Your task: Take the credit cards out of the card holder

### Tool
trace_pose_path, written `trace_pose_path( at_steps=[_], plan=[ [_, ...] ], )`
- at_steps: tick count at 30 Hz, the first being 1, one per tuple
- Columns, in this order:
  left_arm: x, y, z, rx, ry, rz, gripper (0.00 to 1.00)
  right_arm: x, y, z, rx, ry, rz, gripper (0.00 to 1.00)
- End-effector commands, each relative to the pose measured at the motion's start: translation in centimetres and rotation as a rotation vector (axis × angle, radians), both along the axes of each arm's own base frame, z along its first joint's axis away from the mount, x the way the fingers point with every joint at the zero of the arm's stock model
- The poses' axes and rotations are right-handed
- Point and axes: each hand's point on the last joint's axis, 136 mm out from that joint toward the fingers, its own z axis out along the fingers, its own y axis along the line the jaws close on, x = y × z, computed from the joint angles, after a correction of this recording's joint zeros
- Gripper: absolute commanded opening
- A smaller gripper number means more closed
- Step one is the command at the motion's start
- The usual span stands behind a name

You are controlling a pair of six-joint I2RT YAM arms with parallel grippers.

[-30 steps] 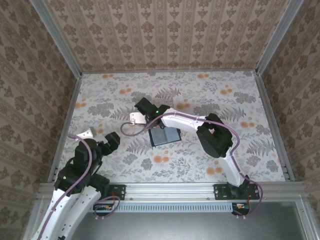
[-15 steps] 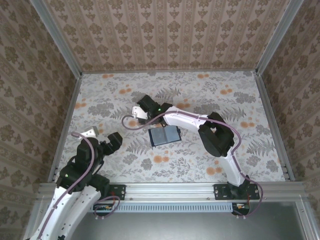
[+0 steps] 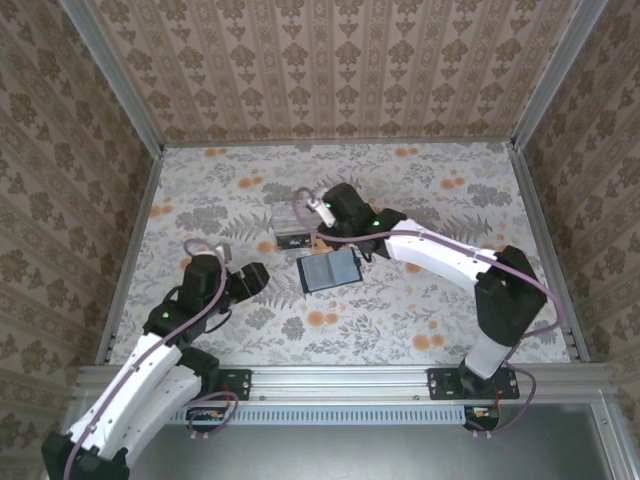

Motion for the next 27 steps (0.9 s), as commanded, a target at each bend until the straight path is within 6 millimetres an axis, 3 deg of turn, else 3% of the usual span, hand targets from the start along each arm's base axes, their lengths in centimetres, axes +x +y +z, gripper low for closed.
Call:
trace_pose_path(
  at_steps=[1, 8, 16, 27],
  plan=[
    [1.1, -2.6, 0.6, -0.109, -0.020, -0.057, 0.69, -1.4, -2.2, -3.0, 0.221, 0.245, -0.210, 0.17],
    [2.2, -6.3, -1.6, -0.074, 0.014, -0.113, 0.46, -3.3, -5.0, -8.9, 0.310, 0.440, -0.327, 0.15],
    [3.5, -9.8, -4.1, -0.021, 0.054, -0.171, 0.42, -3.9, -5.4, -12.3, 0.321, 0.494, -0.376, 0.15],
    [4.7, -12.2, -6.7, 0.001, 0.090, -0.206, 0.41, -4.6, -6.1, -15.0, 0.269, 0.516, -0.414, 0.16]
  ],
)
